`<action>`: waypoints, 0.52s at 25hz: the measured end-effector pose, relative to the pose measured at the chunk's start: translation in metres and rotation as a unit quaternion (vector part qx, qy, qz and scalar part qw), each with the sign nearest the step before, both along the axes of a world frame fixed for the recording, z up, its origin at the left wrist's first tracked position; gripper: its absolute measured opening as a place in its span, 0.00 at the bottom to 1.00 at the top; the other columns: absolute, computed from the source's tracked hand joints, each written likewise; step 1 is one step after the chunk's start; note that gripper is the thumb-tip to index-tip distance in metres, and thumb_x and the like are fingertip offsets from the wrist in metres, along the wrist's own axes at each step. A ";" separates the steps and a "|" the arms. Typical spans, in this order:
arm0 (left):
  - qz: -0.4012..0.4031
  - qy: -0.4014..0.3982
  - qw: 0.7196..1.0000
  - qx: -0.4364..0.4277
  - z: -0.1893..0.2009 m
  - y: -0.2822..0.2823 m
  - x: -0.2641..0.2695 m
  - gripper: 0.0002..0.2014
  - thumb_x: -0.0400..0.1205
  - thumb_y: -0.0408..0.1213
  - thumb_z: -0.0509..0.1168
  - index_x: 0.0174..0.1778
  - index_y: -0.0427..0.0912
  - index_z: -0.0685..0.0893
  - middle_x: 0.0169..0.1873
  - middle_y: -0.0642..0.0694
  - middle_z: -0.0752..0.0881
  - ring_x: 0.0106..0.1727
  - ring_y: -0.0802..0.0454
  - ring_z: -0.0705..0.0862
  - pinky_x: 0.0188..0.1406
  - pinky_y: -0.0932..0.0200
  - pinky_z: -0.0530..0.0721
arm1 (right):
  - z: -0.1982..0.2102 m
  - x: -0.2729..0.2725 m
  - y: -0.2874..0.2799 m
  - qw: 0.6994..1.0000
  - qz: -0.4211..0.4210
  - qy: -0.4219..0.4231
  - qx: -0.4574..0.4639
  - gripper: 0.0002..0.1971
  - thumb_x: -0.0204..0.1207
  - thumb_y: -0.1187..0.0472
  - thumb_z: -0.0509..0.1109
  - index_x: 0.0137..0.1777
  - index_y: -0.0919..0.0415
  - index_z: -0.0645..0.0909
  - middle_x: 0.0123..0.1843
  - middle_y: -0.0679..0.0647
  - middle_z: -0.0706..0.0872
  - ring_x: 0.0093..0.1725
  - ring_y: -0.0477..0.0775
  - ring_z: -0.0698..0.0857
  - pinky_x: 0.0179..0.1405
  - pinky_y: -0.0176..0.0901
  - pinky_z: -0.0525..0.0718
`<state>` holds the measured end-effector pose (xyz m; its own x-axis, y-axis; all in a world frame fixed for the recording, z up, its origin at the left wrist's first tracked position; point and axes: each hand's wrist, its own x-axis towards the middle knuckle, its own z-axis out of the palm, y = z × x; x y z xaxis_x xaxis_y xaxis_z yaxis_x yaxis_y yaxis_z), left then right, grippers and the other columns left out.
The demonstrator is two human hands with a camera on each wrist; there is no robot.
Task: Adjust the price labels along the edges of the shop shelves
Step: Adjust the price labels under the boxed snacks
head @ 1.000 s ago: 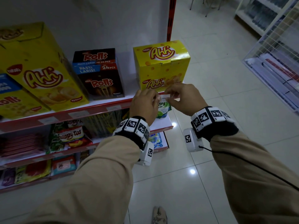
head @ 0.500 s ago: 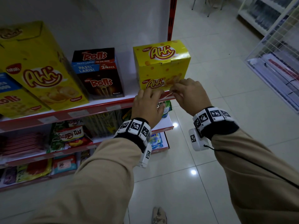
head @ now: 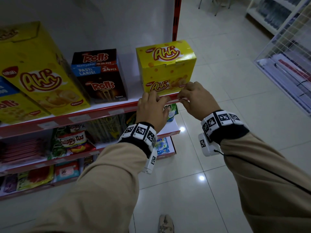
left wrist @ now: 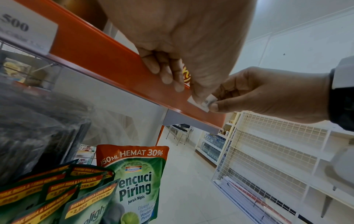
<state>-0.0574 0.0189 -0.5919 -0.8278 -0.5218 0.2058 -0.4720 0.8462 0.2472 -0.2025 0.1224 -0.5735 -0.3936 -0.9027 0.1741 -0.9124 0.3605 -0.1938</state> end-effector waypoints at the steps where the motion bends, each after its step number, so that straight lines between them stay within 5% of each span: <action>1: 0.000 -0.002 1.000 -0.003 0.000 0.000 0.000 0.16 0.82 0.49 0.62 0.65 0.51 0.79 0.53 0.44 0.75 0.58 0.44 0.70 0.56 0.50 0.69 | 0.000 0.000 0.000 1.000 0.001 0.004 0.006 0.08 0.78 0.62 0.67 0.52 0.62 0.86 0.57 0.61 0.82 0.54 0.65 0.77 0.46 0.54 0.77; 13: -0.001 -0.017 0.999 -0.027 -0.001 0.000 -0.002 0.13 0.81 0.47 0.62 0.60 0.49 0.80 0.54 0.43 0.75 0.58 0.42 0.71 0.55 0.48 0.69 | -0.004 0.005 0.006 1.000 -0.020 0.021 0.000 0.09 0.79 0.60 0.65 0.55 0.59 0.83 0.54 0.60 0.82 0.54 0.63 0.76 0.41 0.52 0.79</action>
<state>-0.0590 0.0191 -0.5928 -0.8364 -0.5084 0.2051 -0.4771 0.8593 0.1843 -0.1976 0.1283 -0.5780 -0.4219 -0.8865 0.1902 -0.9045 0.3970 -0.1561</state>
